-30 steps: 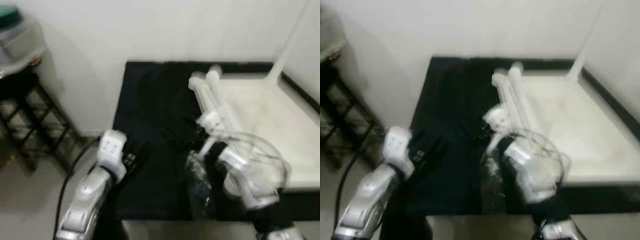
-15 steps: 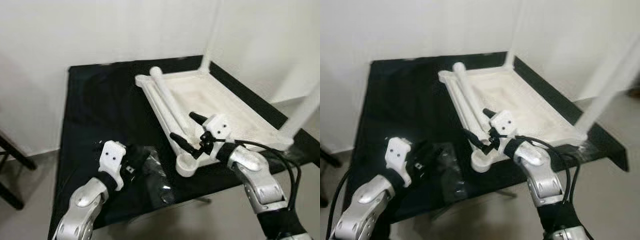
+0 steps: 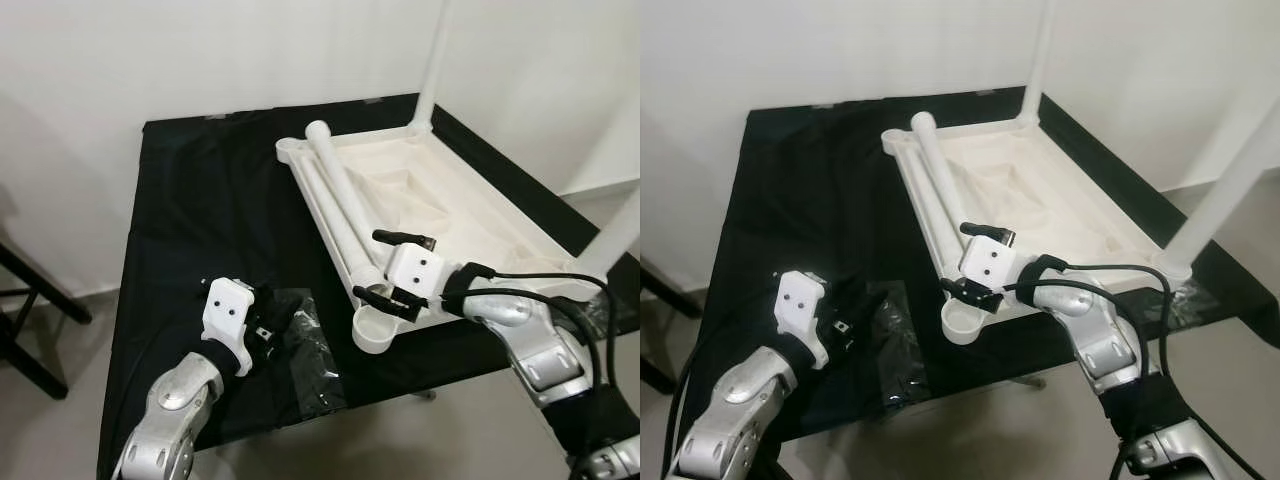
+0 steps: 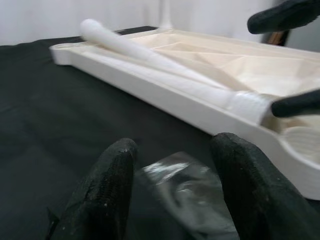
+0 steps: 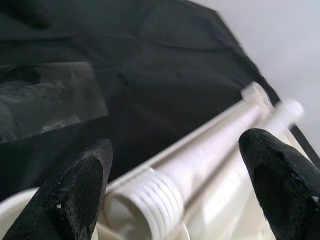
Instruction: Building children table
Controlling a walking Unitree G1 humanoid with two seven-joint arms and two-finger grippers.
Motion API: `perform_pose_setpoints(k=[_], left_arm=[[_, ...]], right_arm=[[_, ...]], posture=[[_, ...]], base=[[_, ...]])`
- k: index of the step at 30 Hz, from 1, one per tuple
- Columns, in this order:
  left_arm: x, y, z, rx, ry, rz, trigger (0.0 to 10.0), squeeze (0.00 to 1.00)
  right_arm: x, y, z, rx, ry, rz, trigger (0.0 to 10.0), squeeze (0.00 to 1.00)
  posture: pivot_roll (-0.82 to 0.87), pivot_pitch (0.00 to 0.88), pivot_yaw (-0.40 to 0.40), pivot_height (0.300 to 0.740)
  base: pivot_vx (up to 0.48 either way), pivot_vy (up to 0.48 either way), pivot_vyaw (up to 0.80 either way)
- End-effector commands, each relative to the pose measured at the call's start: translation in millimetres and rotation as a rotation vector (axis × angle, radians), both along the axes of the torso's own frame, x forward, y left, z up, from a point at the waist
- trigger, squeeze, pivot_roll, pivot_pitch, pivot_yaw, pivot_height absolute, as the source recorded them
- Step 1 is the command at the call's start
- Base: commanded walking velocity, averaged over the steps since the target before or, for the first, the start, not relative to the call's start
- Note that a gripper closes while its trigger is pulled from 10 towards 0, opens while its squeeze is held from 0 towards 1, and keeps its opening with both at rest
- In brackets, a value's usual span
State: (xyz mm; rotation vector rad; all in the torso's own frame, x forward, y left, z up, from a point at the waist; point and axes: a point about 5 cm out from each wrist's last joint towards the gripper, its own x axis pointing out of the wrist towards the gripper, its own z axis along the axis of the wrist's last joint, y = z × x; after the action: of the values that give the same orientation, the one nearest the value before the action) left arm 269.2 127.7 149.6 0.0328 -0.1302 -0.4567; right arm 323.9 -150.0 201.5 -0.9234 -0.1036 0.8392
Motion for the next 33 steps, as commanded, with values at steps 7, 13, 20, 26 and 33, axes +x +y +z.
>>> perform_pose_setpoints(k=[7, 13, 20, 26, 33], left_arm=[[-4.5, -3.3, -4, 0.003, 0.015, -0.007, 10.0, 0.00], [-7.1, -6.8, -5, 0.000, 0.020, -0.023, 10.0, 0.00], [-8.1, -8.0, -5, -0.006, 0.024, -0.022, 10.0, 0.00], [-8.2, -9.1, -4, -0.007, 0.022, -0.021, 10.0, 0.00], [-8.4, -9.2, -4, -0.010, 0.021, -0.019, 10.0, 0.00]], right_arm=[[7.5, -7.0, -5, -0.233, 0.035, -0.002, 10.0, 0.00], [10.6, -18.6, -1, -0.390, 0.101, -0.011, 10.0, 0.00], [25.5, -12.6, 11, -0.380, 0.003, -0.087, 10.0, 0.00], [33.0, -8.1, 7, -0.356, -0.012, -0.154, 10.0, 0.00], [33.2, -4.5, -8, -0.348, 0.037, -0.161, 10.0, 0.00]], posture=[[0.09, 0.123, -0.057, 0.740], [0.10, 0.128, -0.068, 0.740], [0.10, 0.134, -0.069, 0.740], [0.10, 0.138, -0.072, 0.740], [0.09, 0.140, -0.074, 0.740]], base=[[0.000, 0.000, 0.00], [0.000, 0.000, 0.00], [0.000, 0.000, 0.00], [0.000, 0.000, 0.00], [0.000, 0.000, 0.00]])
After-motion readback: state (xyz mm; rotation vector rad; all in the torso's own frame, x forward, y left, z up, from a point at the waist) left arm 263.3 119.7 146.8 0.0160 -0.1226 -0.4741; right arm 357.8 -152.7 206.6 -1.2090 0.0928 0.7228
